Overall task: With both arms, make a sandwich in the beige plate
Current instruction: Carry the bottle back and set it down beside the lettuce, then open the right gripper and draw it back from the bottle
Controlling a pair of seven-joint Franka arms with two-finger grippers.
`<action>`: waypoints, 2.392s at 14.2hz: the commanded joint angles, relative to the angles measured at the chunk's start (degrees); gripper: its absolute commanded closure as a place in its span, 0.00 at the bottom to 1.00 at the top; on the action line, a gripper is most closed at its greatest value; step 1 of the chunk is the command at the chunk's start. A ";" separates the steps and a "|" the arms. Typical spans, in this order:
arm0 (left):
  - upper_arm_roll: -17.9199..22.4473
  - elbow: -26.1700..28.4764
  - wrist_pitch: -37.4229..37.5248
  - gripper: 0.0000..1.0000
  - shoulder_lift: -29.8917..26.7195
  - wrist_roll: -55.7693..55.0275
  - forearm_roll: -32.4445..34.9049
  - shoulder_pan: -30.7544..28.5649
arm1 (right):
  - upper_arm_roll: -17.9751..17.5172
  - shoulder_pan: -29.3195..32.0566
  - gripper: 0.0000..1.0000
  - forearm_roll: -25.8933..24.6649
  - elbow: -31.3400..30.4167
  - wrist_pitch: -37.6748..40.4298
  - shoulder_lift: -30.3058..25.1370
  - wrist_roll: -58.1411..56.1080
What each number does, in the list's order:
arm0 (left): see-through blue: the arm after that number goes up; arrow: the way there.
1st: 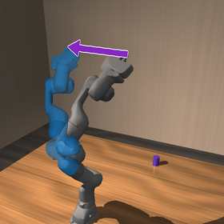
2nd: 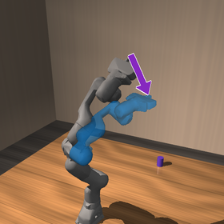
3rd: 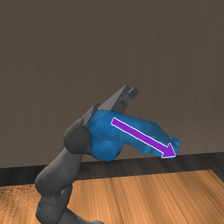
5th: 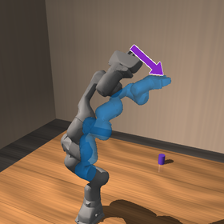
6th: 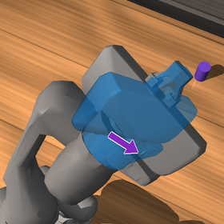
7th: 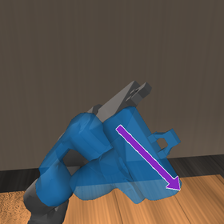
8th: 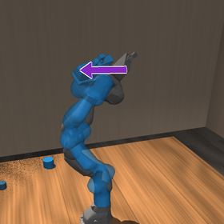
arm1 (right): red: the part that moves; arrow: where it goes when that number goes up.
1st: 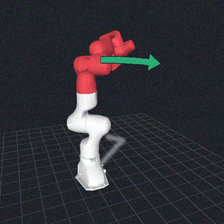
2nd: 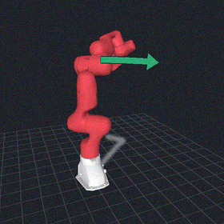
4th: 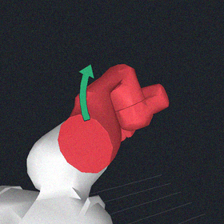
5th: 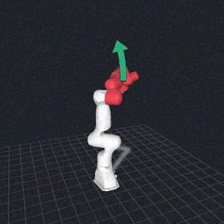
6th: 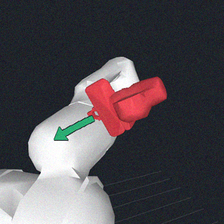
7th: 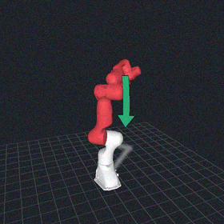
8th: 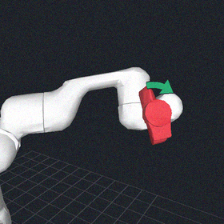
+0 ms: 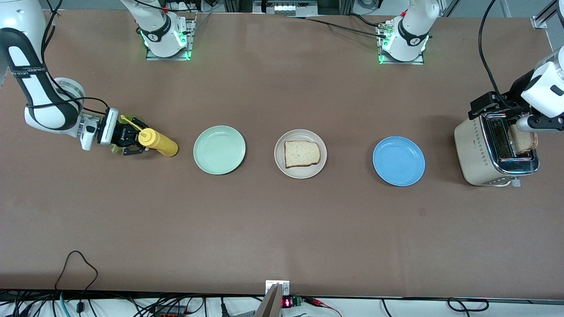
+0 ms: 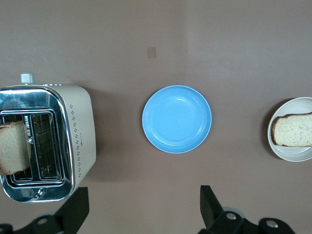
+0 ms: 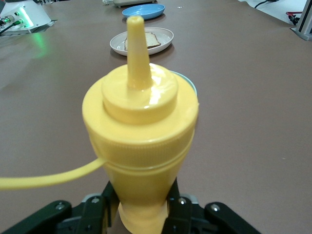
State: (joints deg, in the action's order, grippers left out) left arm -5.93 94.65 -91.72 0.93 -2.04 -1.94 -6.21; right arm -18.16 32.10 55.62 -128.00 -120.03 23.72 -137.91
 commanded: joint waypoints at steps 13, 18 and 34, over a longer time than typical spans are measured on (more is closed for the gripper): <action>-0.40 0.36 0.31 0.00 -0.32 0.10 0.10 -0.65 | -1.00 3.40 0.00 0.54 0.20 0.50 0.10 -0.25; -0.40 0.37 0.40 0.00 -0.32 0.10 0.10 -0.74 | 0.57 6.92 0.00 -5.25 0.20 1.99 -0.51 -0.43; -0.66 -0.34 -0.57 0.00 -0.23 0.45 -0.25 -0.65 | 9.11 7.80 0.00 -23.36 13.30 16.76 -12.55 49.80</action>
State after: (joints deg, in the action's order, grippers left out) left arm -6.24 94.52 -92.19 1.08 -2.03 -1.94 -6.54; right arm -9.00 40.21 34.97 -114.79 -104.88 13.80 -95.99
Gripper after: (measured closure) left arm 0.000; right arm 0.000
